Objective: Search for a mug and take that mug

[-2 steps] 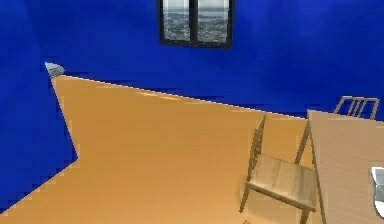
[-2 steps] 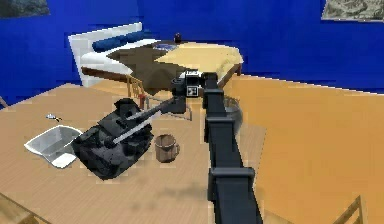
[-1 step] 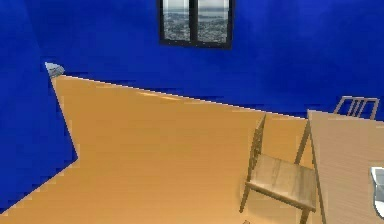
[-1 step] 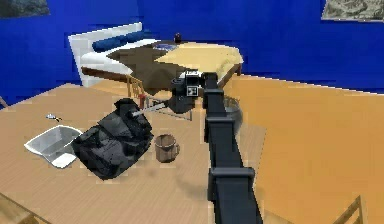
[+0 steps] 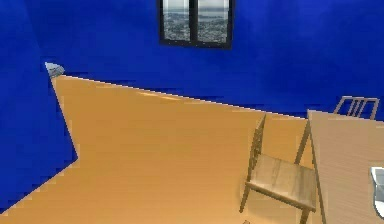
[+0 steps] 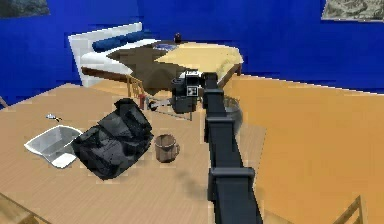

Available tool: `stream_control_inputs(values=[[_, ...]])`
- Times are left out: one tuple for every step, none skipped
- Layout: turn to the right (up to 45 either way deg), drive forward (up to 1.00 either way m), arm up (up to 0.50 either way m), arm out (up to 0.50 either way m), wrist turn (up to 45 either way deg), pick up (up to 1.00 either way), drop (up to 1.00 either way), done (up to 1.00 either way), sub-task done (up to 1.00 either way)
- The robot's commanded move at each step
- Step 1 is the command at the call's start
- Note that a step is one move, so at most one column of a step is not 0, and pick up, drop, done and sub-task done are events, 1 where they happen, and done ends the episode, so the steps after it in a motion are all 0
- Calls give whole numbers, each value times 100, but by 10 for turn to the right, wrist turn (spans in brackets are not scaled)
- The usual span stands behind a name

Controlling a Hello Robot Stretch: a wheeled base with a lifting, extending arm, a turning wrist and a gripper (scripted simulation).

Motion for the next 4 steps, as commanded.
stream_control_inputs(values=[[0,0,-30,0,0,0,0,0,0],[0,0,0,0,0,100,0,0,0],[0,0,10,0,0,0,0,0,0],[0,0,0,0,0,0,0,100,0]])
